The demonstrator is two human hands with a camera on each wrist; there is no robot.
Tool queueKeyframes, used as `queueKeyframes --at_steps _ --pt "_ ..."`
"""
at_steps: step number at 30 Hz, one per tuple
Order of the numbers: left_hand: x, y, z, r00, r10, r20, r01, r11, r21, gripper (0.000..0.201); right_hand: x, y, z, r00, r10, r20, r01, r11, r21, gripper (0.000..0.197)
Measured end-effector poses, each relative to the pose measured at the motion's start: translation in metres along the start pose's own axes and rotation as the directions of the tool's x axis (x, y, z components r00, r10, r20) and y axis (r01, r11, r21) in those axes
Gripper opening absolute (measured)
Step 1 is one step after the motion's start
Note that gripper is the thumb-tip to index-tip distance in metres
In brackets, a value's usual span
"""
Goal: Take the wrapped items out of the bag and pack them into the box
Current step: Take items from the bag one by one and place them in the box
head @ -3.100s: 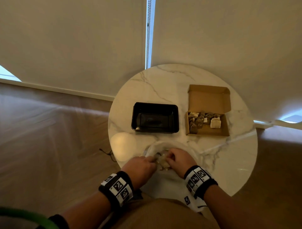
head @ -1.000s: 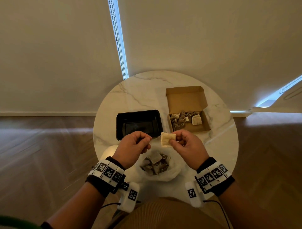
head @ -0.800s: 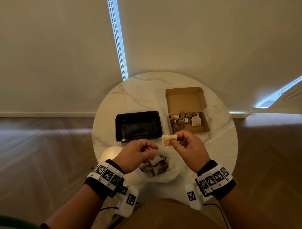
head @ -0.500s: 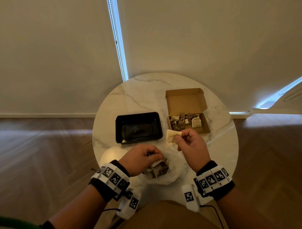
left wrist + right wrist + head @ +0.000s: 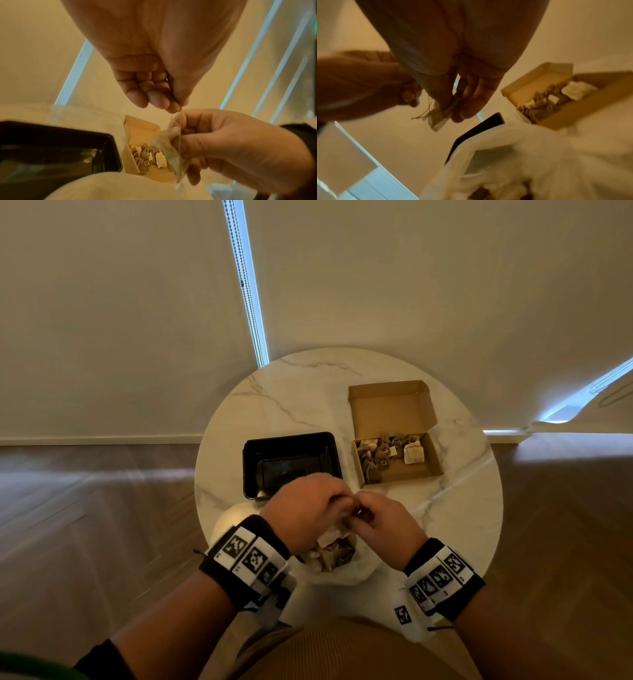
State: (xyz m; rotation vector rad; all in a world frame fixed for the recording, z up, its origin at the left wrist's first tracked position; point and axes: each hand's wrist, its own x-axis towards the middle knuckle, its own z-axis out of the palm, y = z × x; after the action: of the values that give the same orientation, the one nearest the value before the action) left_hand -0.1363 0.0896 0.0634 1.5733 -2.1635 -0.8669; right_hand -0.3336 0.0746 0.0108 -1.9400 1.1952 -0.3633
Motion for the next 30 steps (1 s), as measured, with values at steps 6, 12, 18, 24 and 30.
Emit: queueKeyframes --at_steps 6,12,18,24,30 --pt "0.001 -0.031 0.006 0.984 -0.18 -0.013 0.168 0.939 -0.3 0.014 -0.006 -0.008 -0.005 0.998 0.058 0.029 -0.065 0.858 0.51 0.015" --pt "-0.008 -0.034 0.025 0.974 -0.225 -0.003 0.197 0.857 -0.476 0.009 0.002 -0.009 -0.01 0.987 0.163 0.003 -0.121 0.717 0.687 0.011" --pt "-0.016 -0.028 0.033 0.973 -0.228 -0.02 0.183 0.826 -0.533 0.015 0.012 -0.012 -0.003 0.957 0.276 -0.089 -0.147 0.728 0.67 0.016" --pt "-0.022 -0.032 0.032 0.951 -0.304 0.055 0.253 0.664 -0.703 0.016 0.018 -0.015 0.01 0.97 0.214 -0.11 -0.115 0.813 0.57 0.01" --pt "-0.036 -0.05 0.036 0.893 -0.448 -0.046 0.33 0.719 -0.612 0.012 0.017 0.002 0.025 0.981 0.194 0.013 -0.185 0.907 0.38 0.015"
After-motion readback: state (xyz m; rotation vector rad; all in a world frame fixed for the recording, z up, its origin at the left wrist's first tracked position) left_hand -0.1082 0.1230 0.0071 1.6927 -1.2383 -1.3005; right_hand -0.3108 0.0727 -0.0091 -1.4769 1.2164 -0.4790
